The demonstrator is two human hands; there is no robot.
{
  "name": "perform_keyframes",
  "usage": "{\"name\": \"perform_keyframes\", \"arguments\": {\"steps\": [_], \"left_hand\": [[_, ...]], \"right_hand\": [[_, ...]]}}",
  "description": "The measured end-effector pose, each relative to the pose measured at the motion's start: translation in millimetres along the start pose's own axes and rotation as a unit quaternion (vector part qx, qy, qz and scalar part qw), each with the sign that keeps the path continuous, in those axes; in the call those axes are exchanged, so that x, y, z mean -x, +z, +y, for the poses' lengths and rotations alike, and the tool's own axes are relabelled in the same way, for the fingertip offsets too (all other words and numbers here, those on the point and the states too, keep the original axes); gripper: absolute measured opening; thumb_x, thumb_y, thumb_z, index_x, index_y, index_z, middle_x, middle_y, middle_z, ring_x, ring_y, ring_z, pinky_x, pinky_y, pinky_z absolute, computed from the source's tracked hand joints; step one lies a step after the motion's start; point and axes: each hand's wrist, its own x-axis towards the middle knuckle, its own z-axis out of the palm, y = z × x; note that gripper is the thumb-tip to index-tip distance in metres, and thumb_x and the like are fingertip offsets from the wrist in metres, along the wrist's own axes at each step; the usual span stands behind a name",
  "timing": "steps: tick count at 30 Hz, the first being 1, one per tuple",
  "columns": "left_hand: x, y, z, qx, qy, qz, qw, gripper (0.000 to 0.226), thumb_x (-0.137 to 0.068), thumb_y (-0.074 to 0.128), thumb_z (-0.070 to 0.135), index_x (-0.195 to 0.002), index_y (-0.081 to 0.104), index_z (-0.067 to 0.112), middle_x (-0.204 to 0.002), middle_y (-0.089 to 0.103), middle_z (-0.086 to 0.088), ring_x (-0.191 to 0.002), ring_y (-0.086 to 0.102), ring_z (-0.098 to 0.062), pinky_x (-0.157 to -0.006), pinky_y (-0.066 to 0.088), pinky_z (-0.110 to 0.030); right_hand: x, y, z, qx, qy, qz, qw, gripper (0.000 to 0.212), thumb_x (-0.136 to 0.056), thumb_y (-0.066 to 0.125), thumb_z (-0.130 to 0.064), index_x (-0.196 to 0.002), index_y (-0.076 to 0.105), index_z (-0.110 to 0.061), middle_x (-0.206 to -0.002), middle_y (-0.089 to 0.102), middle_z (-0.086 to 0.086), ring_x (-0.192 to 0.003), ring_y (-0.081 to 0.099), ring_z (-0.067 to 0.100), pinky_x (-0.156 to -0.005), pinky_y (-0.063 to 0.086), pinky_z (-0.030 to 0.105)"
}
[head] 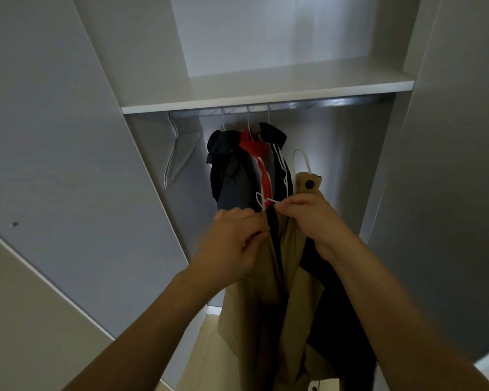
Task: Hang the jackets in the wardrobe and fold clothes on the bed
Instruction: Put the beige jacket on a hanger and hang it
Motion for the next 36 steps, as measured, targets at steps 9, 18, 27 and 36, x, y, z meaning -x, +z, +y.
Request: {"name": "perform_keyframes", "arguments": {"steps": [9,18,27,36], "left_hand": [[27.0,8.0,7.1,-0.109,0.085,-0.108,0.984,0.008,-0.071,0.066,0.011,-0.075,0.068,0.017,-0.075,0.060,0.004,-0.078,0.055,-0.018,-0.078,0.044,-0.036],[-39.4,-8.7,-27.3,0.269,-0.352,-0.158,0.883,0.029,-0.086,0.068,0.039,-0.110,0.069,0.025,-0.099,0.071,0.006,-0.087,0.068,-0.009,-0.082,0.052,-0.029],[-32.7,6.4,-37.3,0.432,-0.447,0.092,0.778,0.018,-0.090,0.067,0.032,-0.096,0.071,0.015,-0.096,0.074,-0.009,-0.092,0.070,-0.027,-0.089,0.055,-0.043],[-41.8,4.3,-18.4,0.425,-0.428,0.132,0.787,0.014,-0.091,0.066,0.024,-0.085,0.072,0.014,-0.088,0.074,-0.009,-0.087,0.070,-0.026,-0.083,0.057,-0.039]], "right_hand": [[-27.6,11.2,-13.7,-0.080,0.028,0.048,0.995,0.039,-0.088,0.068,-0.021,-0.122,0.059,-0.005,-0.117,0.063,0.011,-0.103,0.062,0.022,-0.087,0.052,0.029],[-25.7,20.4,-23.0,-0.035,-0.058,0.014,0.998,0.018,-0.092,0.063,-0.030,-0.099,0.072,-0.017,-0.120,0.058,0.009,-0.101,0.064,0.019,-0.089,0.055,0.034],[-20.2,6.3,35.9,0.165,-0.085,0.054,0.981,0.043,-0.072,0.062,-0.072,-0.084,0.068,-0.031,-0.119,0.043,-0.006,-0.097,0.058,0.014,-0.079,0.052,0.029],[-18.1,22.4,49.3,0.173,-0.124,-0.036,0.976,0.032,-0.089,0.054,-0.053,-0.091,0.068,-0.025,-0.106,0.057,0.007,-0.081,0.058,0.011,-0.063,0.044,0.006]]}}
